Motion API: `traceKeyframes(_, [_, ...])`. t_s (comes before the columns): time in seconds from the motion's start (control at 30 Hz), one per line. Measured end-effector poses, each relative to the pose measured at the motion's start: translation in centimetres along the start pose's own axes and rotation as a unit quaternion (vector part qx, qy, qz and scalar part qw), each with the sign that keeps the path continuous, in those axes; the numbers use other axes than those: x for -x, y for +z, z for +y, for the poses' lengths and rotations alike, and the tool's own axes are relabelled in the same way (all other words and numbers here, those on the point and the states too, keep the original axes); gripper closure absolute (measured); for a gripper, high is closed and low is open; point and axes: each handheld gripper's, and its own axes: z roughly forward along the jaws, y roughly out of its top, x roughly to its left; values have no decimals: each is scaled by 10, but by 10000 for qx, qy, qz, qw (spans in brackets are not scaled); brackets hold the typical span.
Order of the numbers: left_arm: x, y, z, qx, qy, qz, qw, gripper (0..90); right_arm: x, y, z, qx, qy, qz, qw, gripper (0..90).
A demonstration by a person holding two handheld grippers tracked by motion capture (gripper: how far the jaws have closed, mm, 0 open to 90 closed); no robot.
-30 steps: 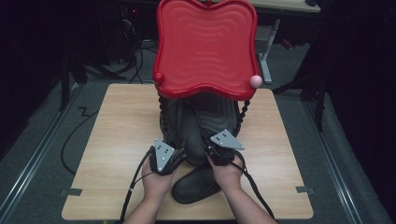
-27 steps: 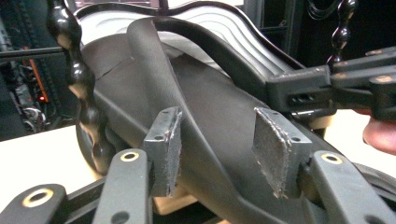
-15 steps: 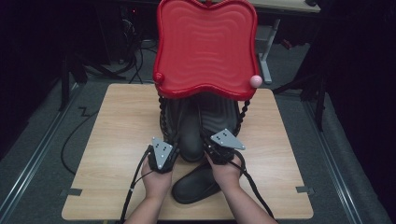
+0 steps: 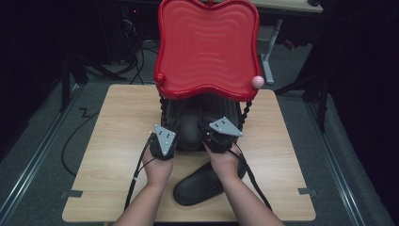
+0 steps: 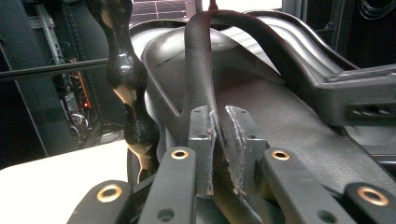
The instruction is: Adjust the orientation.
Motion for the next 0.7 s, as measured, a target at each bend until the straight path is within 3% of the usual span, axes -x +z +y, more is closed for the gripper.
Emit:
traceKeyframes(0.1, [0, 0, 0, 7, -38, -2, 10000, 803, -5, -17, -7, 82, -131, 104, 9998, 671])
traceKeyframes(0.2, [0, -1, 0, 3, -49, 11, 10000, 803, -15, -43, -22, 57, -283, 383, 9988, 809])
traceKeyframes(0.3, [0, 0, 0, 7, -75, 15, 10000, 803, -25, -52, -37, -148, -356, 558, 9977, 897])
traceKeyframes(0.47, [0, 1, 1, 30, -91, 54, 9999, 804, -39, -42, -50, -332, -492, 605, 9964, 898])
traceKeyframes(0.7, [-4, 9, 8, 29, -116, 59, 9999, 798, -43, -28, -47, -311, -514, 529, 9968, 899])
